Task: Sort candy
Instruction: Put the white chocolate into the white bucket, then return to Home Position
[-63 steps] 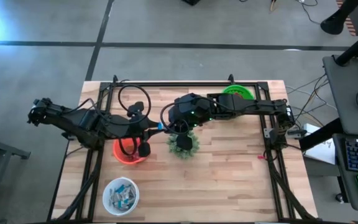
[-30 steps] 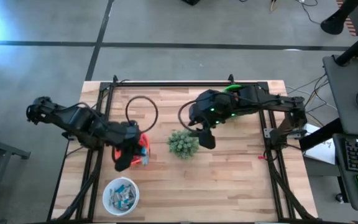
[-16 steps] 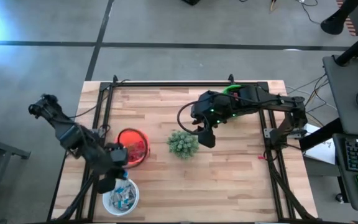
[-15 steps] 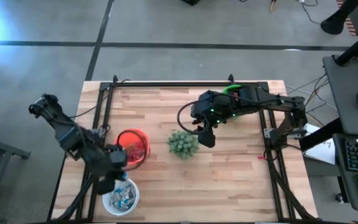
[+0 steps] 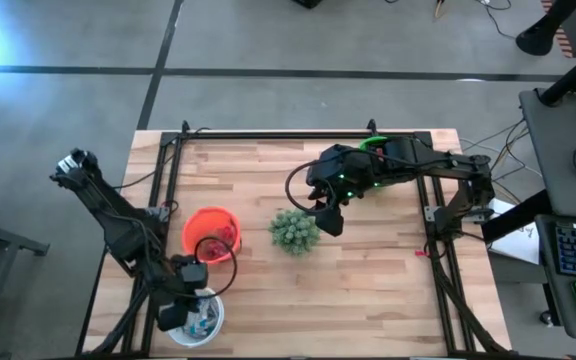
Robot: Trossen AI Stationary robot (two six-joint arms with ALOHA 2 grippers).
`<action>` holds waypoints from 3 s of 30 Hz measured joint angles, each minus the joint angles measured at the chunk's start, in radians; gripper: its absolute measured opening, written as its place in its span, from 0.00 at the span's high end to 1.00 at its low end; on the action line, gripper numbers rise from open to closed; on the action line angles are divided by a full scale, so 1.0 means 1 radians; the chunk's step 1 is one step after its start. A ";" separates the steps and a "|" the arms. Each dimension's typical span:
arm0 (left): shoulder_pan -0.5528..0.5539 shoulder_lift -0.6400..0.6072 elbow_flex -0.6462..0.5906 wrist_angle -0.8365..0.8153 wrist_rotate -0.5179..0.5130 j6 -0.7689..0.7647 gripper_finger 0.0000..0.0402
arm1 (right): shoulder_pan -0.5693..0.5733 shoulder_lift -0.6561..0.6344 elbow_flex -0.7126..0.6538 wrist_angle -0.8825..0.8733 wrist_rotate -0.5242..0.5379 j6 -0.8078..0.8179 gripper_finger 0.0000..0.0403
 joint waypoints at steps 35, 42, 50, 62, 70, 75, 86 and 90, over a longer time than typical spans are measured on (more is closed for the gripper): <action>-0.053 -0.090 0.296 -0.224 -0.594 0.201 0.59 | 0.000 -0.093 0.050 -0.011 0.050 0.017 0.53; -0.092 -0.213 0.317 -0.264 -0.854 0.354 0.58 | -0.001 -0.190 0.055 -0.012 0.184 0.045 0.53; -0.092 -0.477 0.128 -0.346 -0.915 0.220 0.58 | 0.000 -0.264 0.055 -0.012 0.182 0.083 0.53; -0.092 -0.905 -0.452 0.404 -0.844 0.662 0.58 | 0.000 -0.297 0.054 -0.018 0.180 0.083 0.53; -0.091 -1.082 -0.759 0.779 -0.653 0.876 0.58 | 0.000 -0.297 0.054 -0.015 0.181 0.091 0.53; -0.091 -1.147 -0.838 0.865 -0.527 0.964 0.58 | 0.000 -0.300 0.054 -0.013 0.180 0.092 0.53; -0.092 -1.195 -0.848 0.811 -0.205 1.021 0.59 | 0.000 -0.330 0.055 -0.014 0.180 0.128 0.53; -0.092 -1.194 -0.848 0.732 -0.211 1.002 0.60 | 0.000 -0.348 0.054 -0.035 0.180 0.152 0.53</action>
